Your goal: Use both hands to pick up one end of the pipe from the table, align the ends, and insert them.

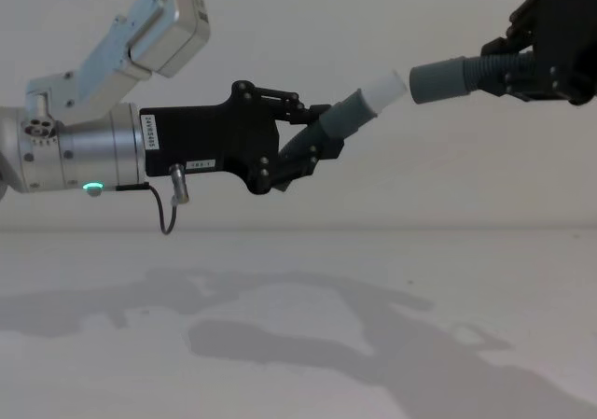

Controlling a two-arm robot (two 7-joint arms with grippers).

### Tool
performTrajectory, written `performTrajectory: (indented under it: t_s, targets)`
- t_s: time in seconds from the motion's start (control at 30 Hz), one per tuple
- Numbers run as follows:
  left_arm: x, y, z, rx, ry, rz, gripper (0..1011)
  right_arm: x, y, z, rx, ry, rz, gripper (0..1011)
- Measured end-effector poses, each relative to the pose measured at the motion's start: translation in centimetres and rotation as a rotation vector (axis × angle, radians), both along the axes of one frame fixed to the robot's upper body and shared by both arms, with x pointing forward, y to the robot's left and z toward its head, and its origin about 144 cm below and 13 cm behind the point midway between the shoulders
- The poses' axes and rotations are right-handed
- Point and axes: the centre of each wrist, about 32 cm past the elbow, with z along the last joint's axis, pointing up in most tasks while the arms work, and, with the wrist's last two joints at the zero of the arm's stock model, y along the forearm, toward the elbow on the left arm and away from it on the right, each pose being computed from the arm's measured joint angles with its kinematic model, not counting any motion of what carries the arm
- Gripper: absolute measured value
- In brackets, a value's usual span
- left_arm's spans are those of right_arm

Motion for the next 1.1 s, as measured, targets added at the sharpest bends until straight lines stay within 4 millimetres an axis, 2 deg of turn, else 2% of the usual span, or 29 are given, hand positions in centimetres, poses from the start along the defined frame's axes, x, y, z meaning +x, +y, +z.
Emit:
performTrajectory:
  t_s: [1.1]
  targets:
    - [0.0, 0.0, 0.0, 0.000, 0.000, 0.000, 327, -0.1, 0.8, 1.1, -0.032, 0.008, 0.018, 223]
